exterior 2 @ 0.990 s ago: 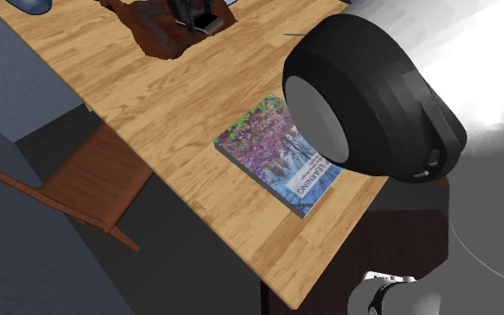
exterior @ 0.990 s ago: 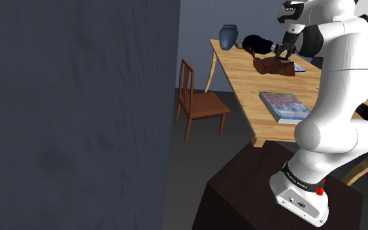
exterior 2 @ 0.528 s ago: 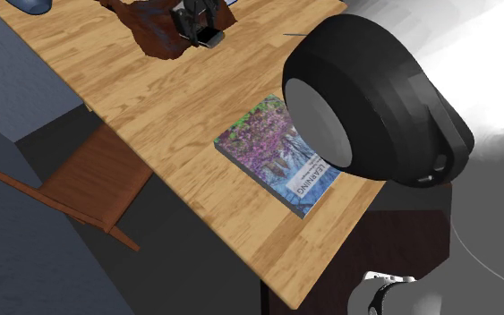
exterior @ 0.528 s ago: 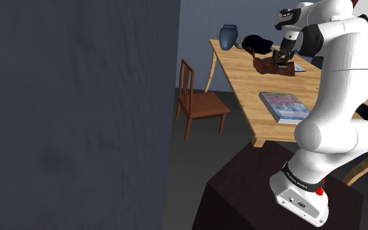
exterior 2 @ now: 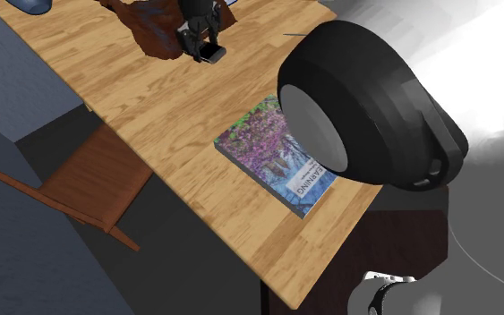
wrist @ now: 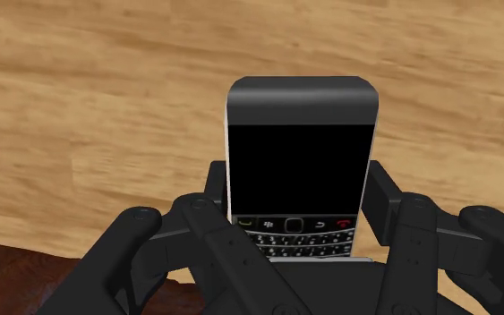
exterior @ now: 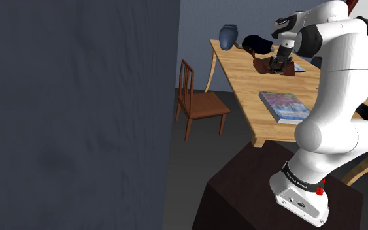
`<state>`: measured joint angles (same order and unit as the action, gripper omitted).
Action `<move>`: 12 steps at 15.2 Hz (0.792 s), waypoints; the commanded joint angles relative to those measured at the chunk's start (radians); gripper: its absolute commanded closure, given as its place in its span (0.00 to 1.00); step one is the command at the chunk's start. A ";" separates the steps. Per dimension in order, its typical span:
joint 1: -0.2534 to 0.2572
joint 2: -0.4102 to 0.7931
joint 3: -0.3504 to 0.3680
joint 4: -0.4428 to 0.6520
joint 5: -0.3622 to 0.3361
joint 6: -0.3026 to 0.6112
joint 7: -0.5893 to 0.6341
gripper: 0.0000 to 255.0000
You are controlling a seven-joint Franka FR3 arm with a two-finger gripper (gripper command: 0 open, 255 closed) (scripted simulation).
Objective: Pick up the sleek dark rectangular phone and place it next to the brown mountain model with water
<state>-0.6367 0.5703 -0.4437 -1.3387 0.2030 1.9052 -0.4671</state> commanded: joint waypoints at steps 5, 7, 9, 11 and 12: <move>0.003 0.018 0.006 -0.054 0.009 0.071 -0.005 1.00; 0.003 0.026 0.008 -0.070 0.013 0.094 -0.007 1.00; 0.003 0.034 0.011 -0.085 0.017 0.116 -0.009 1.00; 0.003 0.042 0.013 -0.098 0.021 0.138 -0.011 1.00; 0.003 0.047 0.015 -0.105 0.023 0.148 -0.012 1.00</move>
<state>-0.6340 0.6130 -0.4301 -1.4364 0.2238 2.0421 -0.4783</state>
